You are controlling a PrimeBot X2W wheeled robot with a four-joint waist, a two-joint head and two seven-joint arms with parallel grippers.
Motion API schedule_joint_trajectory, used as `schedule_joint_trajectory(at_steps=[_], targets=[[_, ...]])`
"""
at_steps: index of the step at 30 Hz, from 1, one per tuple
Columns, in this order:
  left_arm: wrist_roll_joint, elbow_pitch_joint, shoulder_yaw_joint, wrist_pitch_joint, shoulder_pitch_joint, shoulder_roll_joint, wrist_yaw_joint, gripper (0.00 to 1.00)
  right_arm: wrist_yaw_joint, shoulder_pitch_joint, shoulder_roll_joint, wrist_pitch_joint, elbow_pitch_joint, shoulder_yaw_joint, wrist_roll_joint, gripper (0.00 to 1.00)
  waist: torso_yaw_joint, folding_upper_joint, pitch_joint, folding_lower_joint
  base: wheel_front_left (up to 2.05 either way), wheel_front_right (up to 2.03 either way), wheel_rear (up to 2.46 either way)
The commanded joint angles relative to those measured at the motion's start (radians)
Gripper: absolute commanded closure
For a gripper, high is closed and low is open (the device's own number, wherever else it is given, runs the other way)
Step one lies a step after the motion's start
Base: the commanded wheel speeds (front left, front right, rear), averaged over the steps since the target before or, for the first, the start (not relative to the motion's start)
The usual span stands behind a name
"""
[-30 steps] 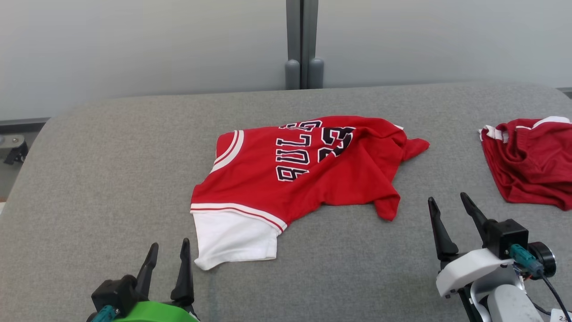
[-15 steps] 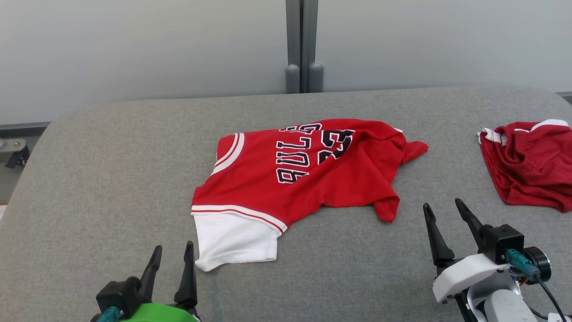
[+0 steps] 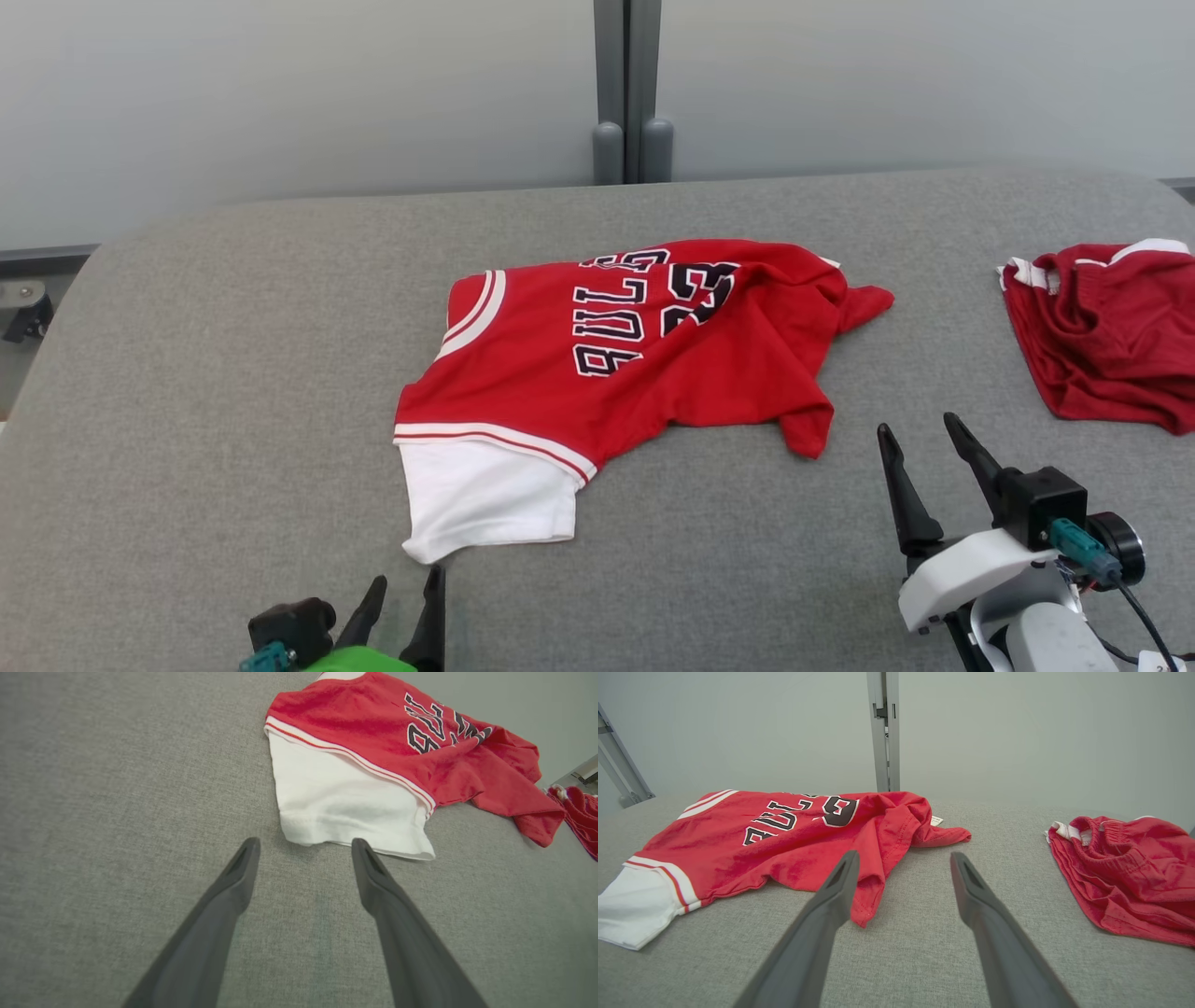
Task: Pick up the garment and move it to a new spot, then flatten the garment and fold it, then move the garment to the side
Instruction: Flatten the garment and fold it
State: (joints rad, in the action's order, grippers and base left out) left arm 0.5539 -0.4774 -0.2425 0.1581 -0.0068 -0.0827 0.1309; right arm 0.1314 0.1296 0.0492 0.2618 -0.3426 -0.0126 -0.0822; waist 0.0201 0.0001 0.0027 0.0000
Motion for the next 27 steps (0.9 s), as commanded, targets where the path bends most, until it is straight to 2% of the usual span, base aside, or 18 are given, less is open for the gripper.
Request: schedule_joint_trajectory(at_steps=[1, 11, 23, 24, 25, 26, 27], targets=[[0.027, -0.013, -0.003, -0.015, -0.028, -0.003, 0.000, 0.00, -0.002, 0.005, 0.003, 0.004, 0.001, 0.004, 0.004, 0.00, -0.009, -0.0001, 0.010, 0.0000, 0.00, 0.00, 0.00], [0.232, -0.099, 0.013, -0.083, -0.107, 0.008, 0.000, 0.00, -0.002, 0.027, 0.003, 0.004, 0.006, -0.004, 0.024, 0.00, -0.046, -0.0001, 0.056, 0.0000, 0.00, 0.00, 0.00], [0.338, -0.147, 0.008, -0.081, -0.190, -0.006, -0.001, 0.00, -0.002, 0.046, 0.003, 0.004, 0.006, -0.007, 0.029, 0.00, -0.060, -0.0001, 0.086, 0.0000, 0.00, 0.00, 0.00], [0.340, -0.150, 0.006, -0.078, -0.195, -0.007, -0.001, 0.28, -0.002, 0.046, 0.003, 0.004, 0.003, -0.008, 0.030, 0.00, -0.060, -0.0001, 0.088, 0.0000, 0.00, 0.00, 0.00], [0.345, -0.153, 0.003, -0.076, -0.200, -0.008, -0.001, 0.65, -0.002, 0.046, 0.003, 0.004, -0.003, -0.010, 0.032, 0.00, -0.060, -0.0001, 0.091, 0.0000, 0.00, 0.00, 0.00], [0.346, -0.156, 0.002, -0.068, -0.207, -0.010, -0.001, 0.93, -0.002, 0.047, 0.003, 0.004, -0.010, -0.012, 0.033, 0.00, -0.059, -0.0001, 0.093, 0.0000, 0.00, 0.00, 0.00], [0.347, -0.157, 0.000, -0.063, -0.212, -0.011, -0.001, 1.00, -0.002, 0.049, 0.003, 0.004, -0.015, -0.013, 0.034, 0.00, -0.059, -0.0001, 0.096, 0.0000, 0.00, 0.00, 0.00]])
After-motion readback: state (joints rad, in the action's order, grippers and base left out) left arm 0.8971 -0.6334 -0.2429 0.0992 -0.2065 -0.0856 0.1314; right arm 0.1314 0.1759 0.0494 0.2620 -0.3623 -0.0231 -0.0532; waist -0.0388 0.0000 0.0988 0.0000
